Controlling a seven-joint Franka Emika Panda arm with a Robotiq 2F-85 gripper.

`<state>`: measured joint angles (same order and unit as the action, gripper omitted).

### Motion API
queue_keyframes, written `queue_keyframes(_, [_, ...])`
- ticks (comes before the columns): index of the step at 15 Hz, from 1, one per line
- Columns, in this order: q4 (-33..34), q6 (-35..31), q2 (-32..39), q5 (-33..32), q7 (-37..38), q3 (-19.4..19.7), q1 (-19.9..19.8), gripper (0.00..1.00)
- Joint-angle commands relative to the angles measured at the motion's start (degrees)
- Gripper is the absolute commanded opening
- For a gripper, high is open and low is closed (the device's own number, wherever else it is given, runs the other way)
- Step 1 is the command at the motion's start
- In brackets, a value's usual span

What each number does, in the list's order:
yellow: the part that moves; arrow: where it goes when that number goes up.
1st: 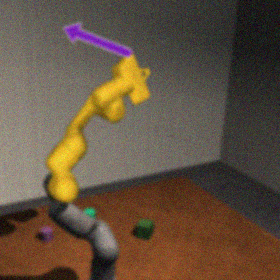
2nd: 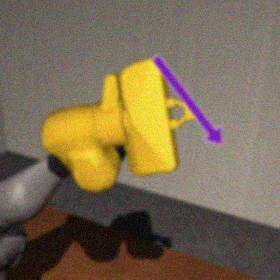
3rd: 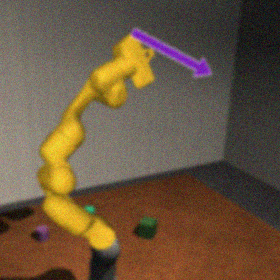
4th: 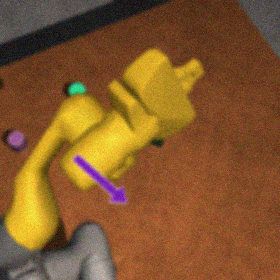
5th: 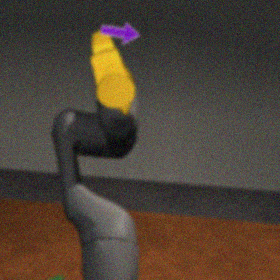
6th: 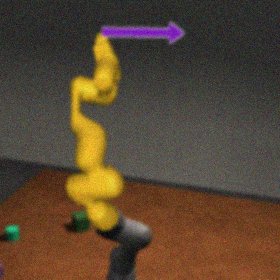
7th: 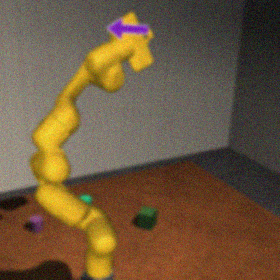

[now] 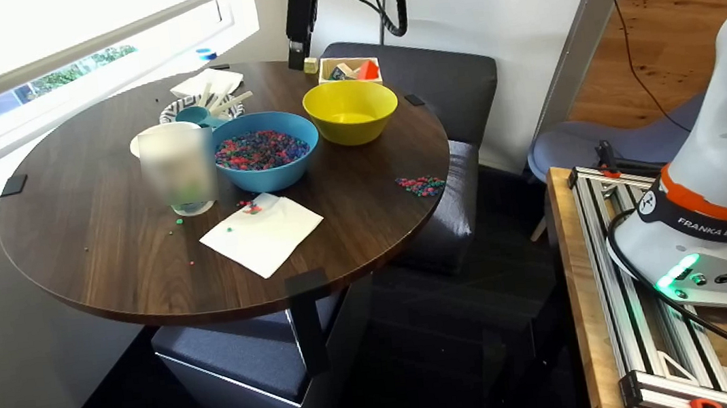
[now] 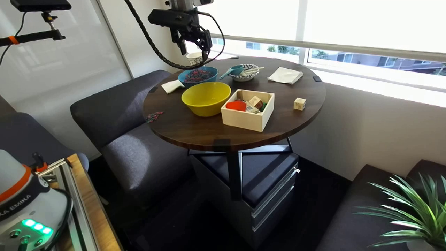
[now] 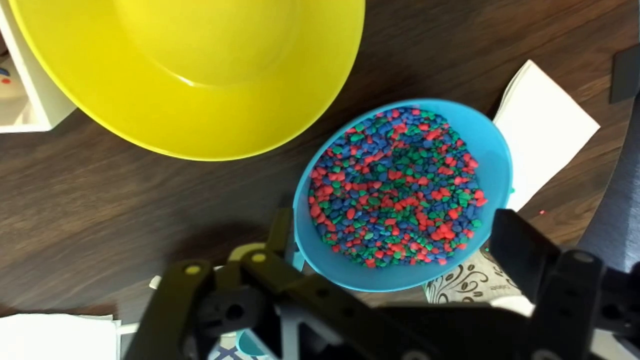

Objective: Pour the content in the blue bowl into the yellow bowl

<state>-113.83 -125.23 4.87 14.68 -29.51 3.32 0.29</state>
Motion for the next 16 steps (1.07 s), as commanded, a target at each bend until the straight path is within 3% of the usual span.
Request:
queue_keyframes(1, [3.17,1.50,4.03,-1.26,1.90,-1.45,-1.08,1.00])
queue_keyframes(10, [8.34,-0.20,10.05,2.98,-0.66,-3.77,-3.38,1.00])
queue_keyframes(16, [12.94,1.74,16.30,-1.78,-0.48,-4.19,-4.56,1.00])
